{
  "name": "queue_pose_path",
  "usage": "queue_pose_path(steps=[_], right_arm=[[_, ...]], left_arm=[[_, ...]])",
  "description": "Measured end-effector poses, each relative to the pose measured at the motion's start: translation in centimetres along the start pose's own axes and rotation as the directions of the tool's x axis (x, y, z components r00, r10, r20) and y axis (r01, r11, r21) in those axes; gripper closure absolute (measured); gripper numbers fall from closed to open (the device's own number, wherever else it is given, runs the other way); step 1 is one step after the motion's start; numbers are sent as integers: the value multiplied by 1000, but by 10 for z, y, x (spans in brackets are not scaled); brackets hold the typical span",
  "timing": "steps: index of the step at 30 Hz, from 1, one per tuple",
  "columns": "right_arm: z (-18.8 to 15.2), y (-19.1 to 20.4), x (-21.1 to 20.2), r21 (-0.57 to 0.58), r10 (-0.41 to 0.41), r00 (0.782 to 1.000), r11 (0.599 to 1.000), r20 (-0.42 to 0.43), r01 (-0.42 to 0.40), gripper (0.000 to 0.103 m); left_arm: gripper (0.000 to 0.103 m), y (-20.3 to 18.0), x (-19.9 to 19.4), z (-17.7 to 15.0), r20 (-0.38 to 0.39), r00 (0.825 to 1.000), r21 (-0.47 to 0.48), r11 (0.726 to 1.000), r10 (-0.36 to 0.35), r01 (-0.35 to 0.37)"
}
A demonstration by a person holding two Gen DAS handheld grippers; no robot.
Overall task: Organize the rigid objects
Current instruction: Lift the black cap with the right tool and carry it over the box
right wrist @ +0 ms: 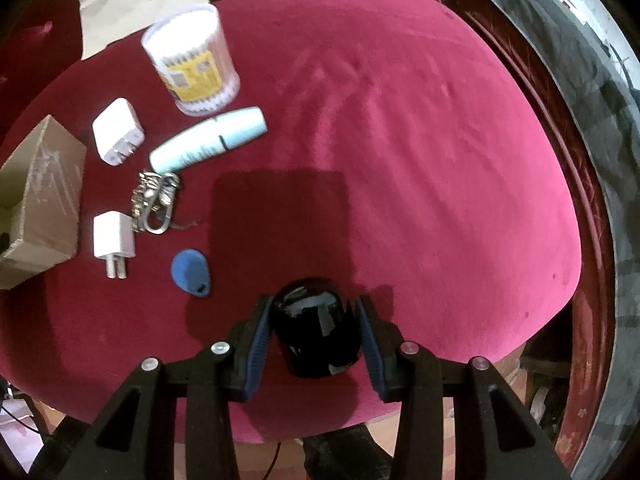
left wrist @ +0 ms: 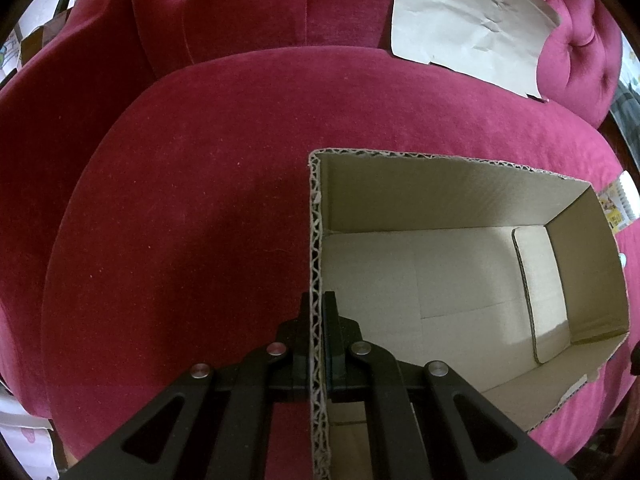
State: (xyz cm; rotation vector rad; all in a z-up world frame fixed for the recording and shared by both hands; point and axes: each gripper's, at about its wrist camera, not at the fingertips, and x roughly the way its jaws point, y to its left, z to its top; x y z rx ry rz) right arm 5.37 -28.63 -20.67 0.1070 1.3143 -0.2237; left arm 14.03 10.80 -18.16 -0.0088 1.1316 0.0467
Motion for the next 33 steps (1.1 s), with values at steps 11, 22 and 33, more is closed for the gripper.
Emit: queue_pose_path(steps=[11, 22, 33], right_arm=[[6, 19, -31, -33, 13, 998, 999, 53, -12, 58], [18, 52, -58, -72, 39, 996, 997, 80, -33, 58], [42, 100, -84, -135, 89, 989, 988, 117, -73, 58]], left_arm=[[100, 3, 2, 3, -10, 1000, -7, 1000, -13, 13], [100, 5, 2, 1, -9, 1000, -5, 1000, -19, 19], [100, 5, 2, 2, -9, 1000, -3, 1000, -20, 20]])
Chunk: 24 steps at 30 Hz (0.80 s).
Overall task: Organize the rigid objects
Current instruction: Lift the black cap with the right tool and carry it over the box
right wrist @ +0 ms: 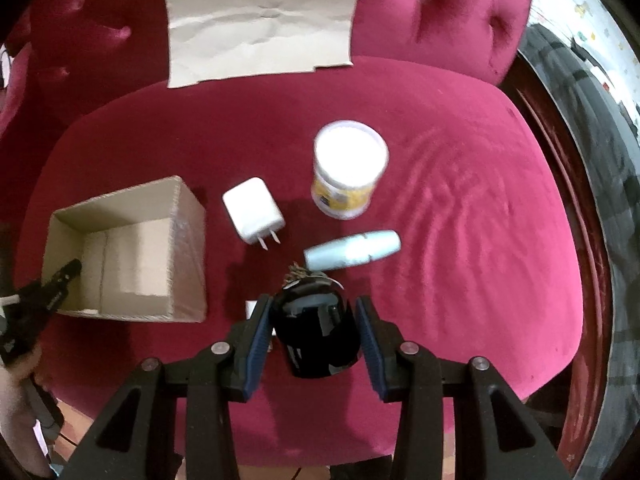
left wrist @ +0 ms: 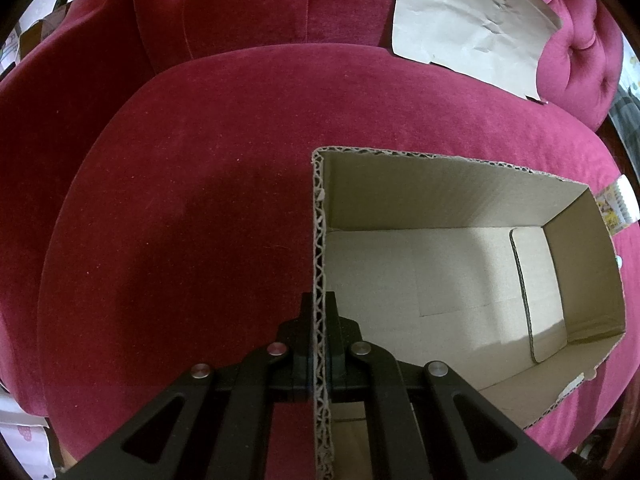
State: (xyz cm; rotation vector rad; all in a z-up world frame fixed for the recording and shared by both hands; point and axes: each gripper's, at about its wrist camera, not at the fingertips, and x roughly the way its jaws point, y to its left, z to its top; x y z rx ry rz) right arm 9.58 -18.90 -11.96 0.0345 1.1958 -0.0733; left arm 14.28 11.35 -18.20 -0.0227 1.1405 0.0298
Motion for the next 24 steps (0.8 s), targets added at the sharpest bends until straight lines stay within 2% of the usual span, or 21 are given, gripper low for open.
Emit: queue_pose_path(steps=[24], right_arm=[[40, 89, -8, -115, 133, 989, 985, 64, -125, 58]], left_arm=[[100, 2, 0, -1, 4, 1000, 3, 1000, -9, 9]])
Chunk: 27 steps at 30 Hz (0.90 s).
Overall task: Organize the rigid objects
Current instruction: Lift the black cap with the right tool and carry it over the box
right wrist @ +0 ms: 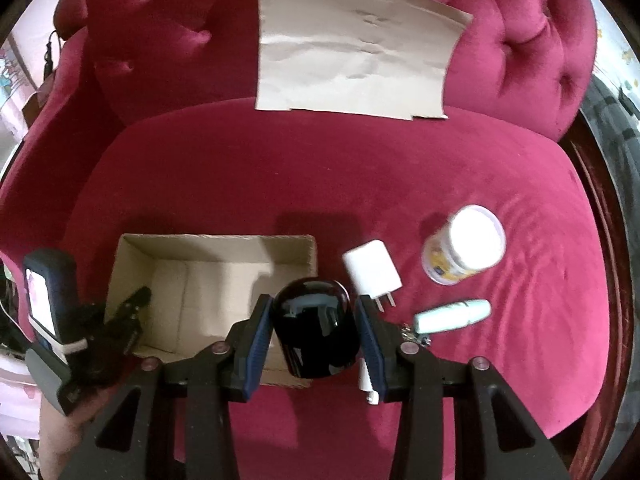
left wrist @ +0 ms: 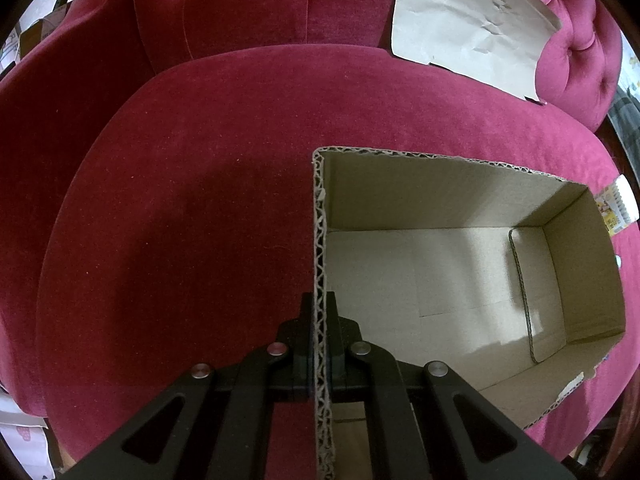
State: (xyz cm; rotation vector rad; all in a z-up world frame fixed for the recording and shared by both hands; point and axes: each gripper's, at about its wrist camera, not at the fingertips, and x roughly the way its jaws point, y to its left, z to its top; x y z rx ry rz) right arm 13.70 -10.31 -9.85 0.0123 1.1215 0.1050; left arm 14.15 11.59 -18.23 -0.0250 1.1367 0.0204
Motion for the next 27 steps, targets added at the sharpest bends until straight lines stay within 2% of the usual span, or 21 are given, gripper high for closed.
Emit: queue_pose_path(steps=[15, 27], right_arm=[[12, 46, 21, -45, 92, 996, 995, 3, -92, 58], [15, 73, 54, -51, 161, 987, 985, -17, -162, 58]], left_arm=[[100, 1, 0, -1, 2, 1000, 1, 1000, -5, 5], [100, 2, -1, -3, 10, 1000, 6, 1000, -4, 4]])
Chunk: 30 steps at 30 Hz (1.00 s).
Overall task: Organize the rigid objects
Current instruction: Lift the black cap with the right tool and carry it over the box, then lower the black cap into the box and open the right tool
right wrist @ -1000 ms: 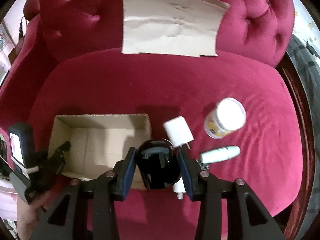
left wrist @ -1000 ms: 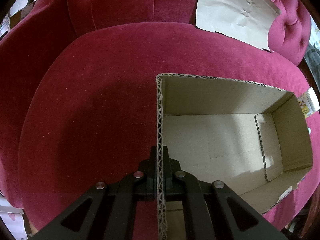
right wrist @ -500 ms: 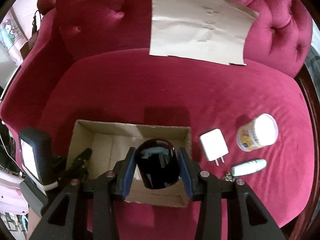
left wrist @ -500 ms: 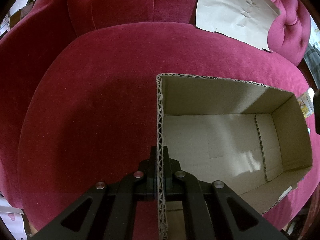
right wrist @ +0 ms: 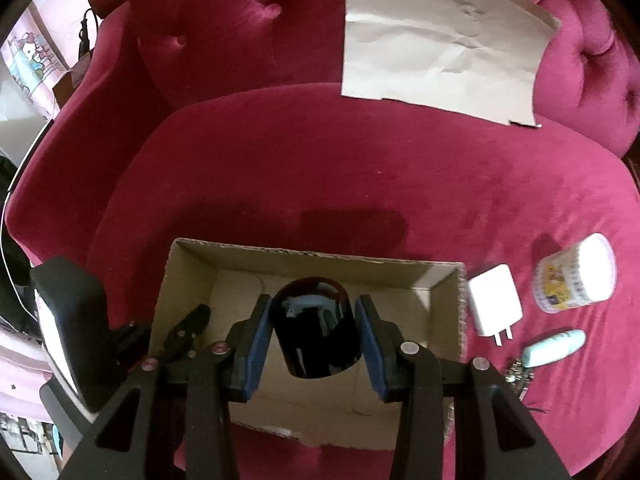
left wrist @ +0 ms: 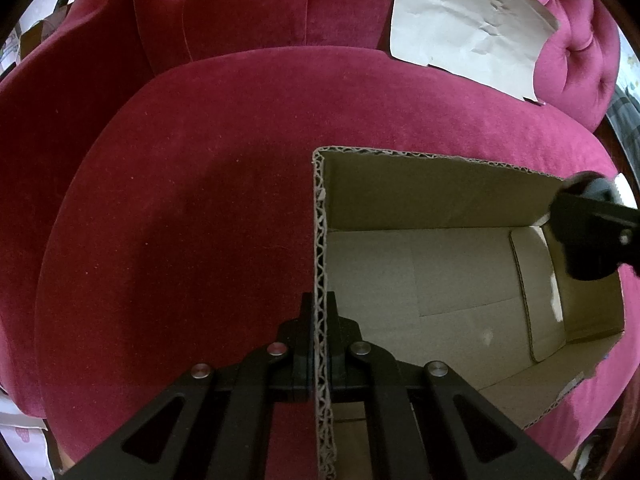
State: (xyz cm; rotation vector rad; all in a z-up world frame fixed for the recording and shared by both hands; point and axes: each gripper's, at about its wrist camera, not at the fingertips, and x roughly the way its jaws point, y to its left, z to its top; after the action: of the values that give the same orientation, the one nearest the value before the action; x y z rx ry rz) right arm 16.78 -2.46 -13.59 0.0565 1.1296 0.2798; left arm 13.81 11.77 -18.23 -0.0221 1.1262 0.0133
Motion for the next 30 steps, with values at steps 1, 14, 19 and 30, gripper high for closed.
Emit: queue_pose_path(steps=[1, 14, 19, 30], right_arm=[[1, 2, 3, -2, 8, 1000, 1000, -1, -8, 58], [6, 22, 36, -7, 60, 998, 998, -32, -60, 58], [8, 21, 30, -7, 27, 999, 1000, -19, -28, 37], [7, 8, 20, 2, -35, 999, 999, 3, 35, 0]], left_arm=[[100, 0, 0, 0, -1, 1000, -4, 1000, -2, 2], [100, 0, 0, 1, -1, 1000, 1, 1000, 1, -1], [100, 0, 0, 1, -1, 1000, -1, 1000, 0, 0], [100, 0, -1, -1, 3, 1000, -10, 1000, 2, -2]])
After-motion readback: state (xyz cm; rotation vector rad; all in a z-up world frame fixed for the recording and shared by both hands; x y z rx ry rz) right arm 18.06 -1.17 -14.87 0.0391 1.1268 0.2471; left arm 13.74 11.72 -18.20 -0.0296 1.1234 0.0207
